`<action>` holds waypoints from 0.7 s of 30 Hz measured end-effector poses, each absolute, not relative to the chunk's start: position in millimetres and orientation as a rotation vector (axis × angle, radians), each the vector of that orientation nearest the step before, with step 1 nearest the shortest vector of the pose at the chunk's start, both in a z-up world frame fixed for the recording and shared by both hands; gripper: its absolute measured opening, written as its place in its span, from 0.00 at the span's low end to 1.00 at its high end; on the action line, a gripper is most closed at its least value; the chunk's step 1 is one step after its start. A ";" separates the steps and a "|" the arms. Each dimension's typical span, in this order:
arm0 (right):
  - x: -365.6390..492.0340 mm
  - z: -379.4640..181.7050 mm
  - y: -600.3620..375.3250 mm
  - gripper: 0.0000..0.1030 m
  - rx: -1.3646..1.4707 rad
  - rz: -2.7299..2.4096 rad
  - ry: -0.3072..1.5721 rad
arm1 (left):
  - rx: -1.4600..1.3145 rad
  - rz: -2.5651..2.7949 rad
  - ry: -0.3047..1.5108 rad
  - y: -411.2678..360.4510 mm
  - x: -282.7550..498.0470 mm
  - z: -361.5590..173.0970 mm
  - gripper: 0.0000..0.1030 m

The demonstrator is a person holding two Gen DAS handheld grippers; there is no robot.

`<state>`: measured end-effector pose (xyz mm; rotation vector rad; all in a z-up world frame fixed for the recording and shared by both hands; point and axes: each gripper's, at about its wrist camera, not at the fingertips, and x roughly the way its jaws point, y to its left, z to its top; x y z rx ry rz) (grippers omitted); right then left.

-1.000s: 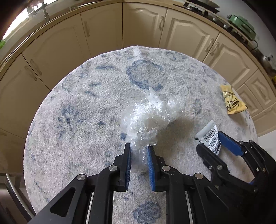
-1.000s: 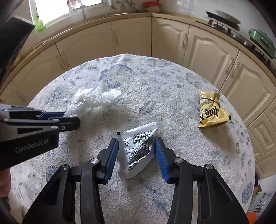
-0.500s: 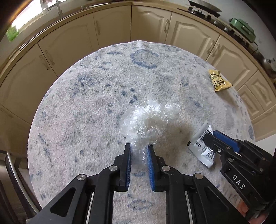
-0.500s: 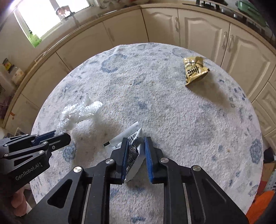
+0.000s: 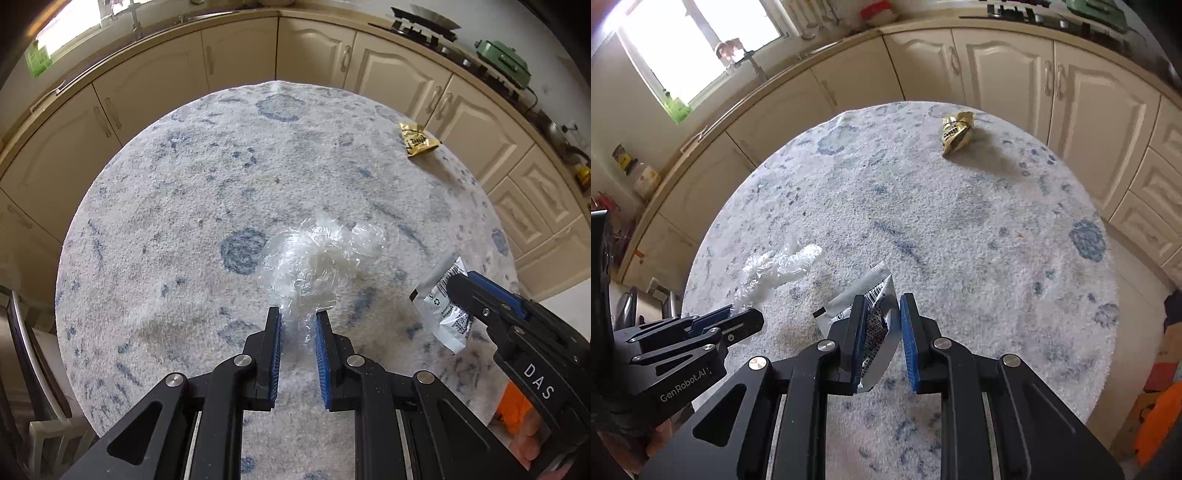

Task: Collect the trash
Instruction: 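Lift and carry the clear bag and white packet over the blue bucket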

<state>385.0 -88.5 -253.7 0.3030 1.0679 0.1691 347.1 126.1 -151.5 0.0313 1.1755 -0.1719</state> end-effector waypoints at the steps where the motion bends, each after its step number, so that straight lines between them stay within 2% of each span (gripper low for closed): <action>1: 380.7 -251.8 -93.2 0.17 0.309 0.159 1.064 | 0.032 -0.182 1.175 122.8 342.6 -148.7 0.13; 10: 351.0 -239.3 -147.5 0.17 0.368 0.072 1.022 | 0.078 -0.247 1.147 75.5 318.5 -130.8 0.13; 21: 319.1 -241.6 -240.7 0.17 0.463 -0.076 0.988 | 0.172 -0.377 1.149 -18.2 304.6 -130.8 0.13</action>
